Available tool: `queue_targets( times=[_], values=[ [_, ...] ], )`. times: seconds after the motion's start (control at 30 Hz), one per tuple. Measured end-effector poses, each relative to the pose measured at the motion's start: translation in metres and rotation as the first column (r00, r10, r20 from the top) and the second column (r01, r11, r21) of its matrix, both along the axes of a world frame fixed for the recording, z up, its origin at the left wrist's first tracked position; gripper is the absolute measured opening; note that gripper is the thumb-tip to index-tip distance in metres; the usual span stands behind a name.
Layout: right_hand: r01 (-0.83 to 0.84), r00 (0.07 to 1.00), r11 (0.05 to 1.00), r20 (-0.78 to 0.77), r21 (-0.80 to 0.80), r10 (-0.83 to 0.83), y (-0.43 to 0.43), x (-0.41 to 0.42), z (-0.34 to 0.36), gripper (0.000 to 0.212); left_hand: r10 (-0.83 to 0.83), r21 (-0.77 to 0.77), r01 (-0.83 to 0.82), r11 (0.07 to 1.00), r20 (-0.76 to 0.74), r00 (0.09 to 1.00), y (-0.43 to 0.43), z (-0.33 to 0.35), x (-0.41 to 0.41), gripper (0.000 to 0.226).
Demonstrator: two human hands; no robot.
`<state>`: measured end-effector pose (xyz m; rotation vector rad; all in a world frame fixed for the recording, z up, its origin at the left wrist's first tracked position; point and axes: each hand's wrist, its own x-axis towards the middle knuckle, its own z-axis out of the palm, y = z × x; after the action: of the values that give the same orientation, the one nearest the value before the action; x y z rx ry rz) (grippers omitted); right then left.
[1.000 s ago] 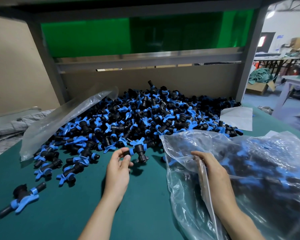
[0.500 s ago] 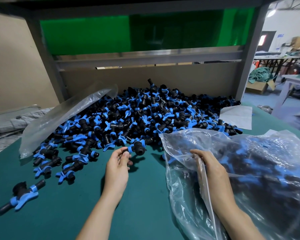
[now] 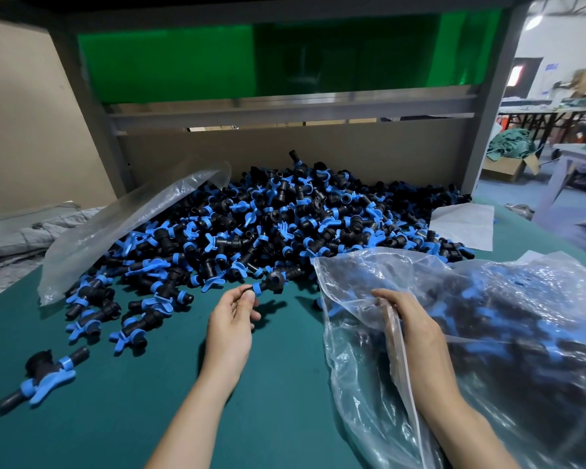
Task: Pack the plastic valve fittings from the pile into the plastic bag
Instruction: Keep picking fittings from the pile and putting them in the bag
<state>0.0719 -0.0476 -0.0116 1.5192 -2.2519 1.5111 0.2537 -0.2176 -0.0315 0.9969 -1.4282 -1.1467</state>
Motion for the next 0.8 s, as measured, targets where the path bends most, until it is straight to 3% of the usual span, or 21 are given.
queue_targets(
  times=[0.1,0.27,0.53,0.67,0.8],
  values=[
    [0.0,1.0,1.0,0.004,0.011,0.0,0.0,0.0,0.001,0.032,0.006,-0.001,-0.006,1.0,0.015,1.0,0.002,0.001,0.0,0.015],
    [-0.002,1.0,1.0,-0.003,0.027,0.002,0.001,0.001,0.001,0.037,0.029,0.022,-0.03,0.999,0.077,0.997,0.004,0.004,0.0,0.042],
    [0.003,1.0,1.0,-0.007,0.028,-0.003,0.0,0.0,-0.001,0.039,0.037,0.03,-0.041,0.999,0.116,0.993,0.006,0.006,0.002,0.041],
    [-0.002,1.0,1.0,0.019,-0.002,0.002,-0.001,0.0,-0.001,0.031,0.025,0.116,-0.022,0.993,-0.025,0.999,0.017,0.012,-0.002,0.038],
    [-0.003,0.996,0.995,0.089,-0.099,0.012,0.0,0.004,0.006,0.031,-0.068,0.291,0.13,0.948,-0.215,0.974,0.049,0.023,-0.019,0.033]
  ],
)
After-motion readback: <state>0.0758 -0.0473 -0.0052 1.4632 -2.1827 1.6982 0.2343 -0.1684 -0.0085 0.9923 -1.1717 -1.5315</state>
